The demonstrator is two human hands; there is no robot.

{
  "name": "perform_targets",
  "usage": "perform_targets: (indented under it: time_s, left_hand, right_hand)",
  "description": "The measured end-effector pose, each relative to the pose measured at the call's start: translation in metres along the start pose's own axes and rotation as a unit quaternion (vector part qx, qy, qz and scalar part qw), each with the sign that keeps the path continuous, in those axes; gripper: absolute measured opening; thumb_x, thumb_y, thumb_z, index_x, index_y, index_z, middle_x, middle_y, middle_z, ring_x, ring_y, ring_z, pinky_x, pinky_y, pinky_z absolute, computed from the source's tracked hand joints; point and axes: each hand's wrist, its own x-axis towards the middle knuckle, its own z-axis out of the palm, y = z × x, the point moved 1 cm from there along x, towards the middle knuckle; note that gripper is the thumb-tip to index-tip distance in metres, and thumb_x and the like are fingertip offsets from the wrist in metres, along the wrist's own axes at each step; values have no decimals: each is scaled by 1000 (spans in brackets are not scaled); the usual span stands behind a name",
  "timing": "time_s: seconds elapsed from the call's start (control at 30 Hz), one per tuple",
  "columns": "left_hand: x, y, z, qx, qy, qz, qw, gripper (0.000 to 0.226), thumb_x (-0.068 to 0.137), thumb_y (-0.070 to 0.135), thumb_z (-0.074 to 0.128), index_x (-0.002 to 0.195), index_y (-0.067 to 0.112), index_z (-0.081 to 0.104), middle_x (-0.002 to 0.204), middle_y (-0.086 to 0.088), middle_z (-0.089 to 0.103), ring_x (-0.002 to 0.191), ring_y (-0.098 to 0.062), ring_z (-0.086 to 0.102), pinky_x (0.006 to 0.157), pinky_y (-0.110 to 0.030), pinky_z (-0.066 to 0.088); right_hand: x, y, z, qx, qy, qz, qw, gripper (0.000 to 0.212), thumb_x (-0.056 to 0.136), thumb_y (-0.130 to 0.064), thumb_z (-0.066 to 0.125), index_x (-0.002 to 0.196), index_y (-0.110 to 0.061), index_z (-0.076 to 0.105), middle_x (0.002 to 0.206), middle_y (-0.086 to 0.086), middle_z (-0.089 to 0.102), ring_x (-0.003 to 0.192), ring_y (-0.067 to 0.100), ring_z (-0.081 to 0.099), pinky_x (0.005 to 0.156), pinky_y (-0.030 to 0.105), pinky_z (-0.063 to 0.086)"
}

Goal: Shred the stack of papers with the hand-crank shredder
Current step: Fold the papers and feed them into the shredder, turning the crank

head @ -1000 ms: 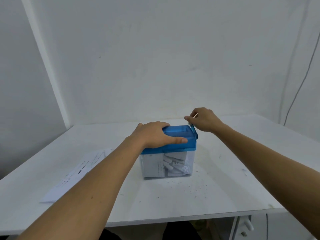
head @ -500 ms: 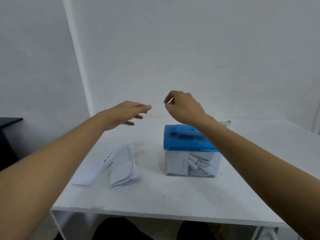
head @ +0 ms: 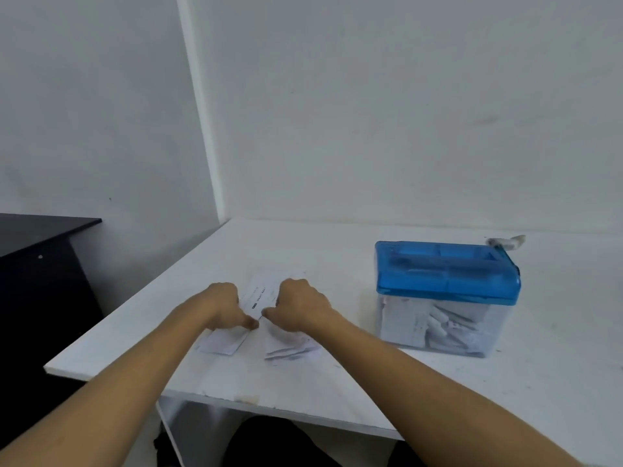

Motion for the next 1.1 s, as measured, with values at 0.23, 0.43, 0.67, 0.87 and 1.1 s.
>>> perform_targets:
  time_s: [0.23, 0.43, 0.67, 0.87, 1.1]
  left_hand:
    - [-4, -1, 1, -104, 29, -20, 994, 44, 76, 46, 76, 65, 15, 48, 70, -2, 51, 64, -20, 56, 50, -25, 44]
    - [-11, 1, -5, -159, 79, -25, 984, 31, 84, 24, 68, 65, 4, 55, 67, -7, 58, 57, -21, 59, 51, -27, 51]
    - [-16, 17, -8, -116, 114, -39, 986, 41, 81, 24, 74, 60, 11, 41, 63, -3, 45, 53, -18, 42, 46, -23, 30]
    - [-23, 27, -12, -242, 0, 11, 970, 33, 78, 29, 83, 97, 3, 76, 80, 1, 65, 70, -12, 58, 57, -21, 46]
    - [-12, 14, -7, -273, 48, -28, 960, 23, 95, 26, 67, 93, 4, 62, 99, -13, 62, 92, -26, 63, 85, -39, 59]
  right_hand:
    - [-2, 1, 11, 5, 18, 35, 999, 38, 92, -56, 55, 85, -18, 50, 94, 3, 62, 84, 26, 56, 77, 34, 45]
    - [2, -16, 6, 46, 13, 55, 997, 47, 94, -60, 44, 81, -16, 53, 100, 5, 66, 90, 27, 63, 80, 36, 48]
    - [6, -15, 5, 94, 2, 95, 991, 38, 87, -51, 54, 71, -18, 47, 82, 0, 58, 77, 24, 58, 70, 30, 43]
    - [3, -3, -12, 183, -2, 115, 976, 15, 80, -18, 54, 68, -16, 46, 75, 1, 56, 72, 24, 56, 59, 26, 38]
    - [-6, 21, -22, 239, 9, 125, 963, 27, 85, -10, 49, 65, -16, 32, 68, 0, 39, 55, 18, 36, 48, 24, 29]
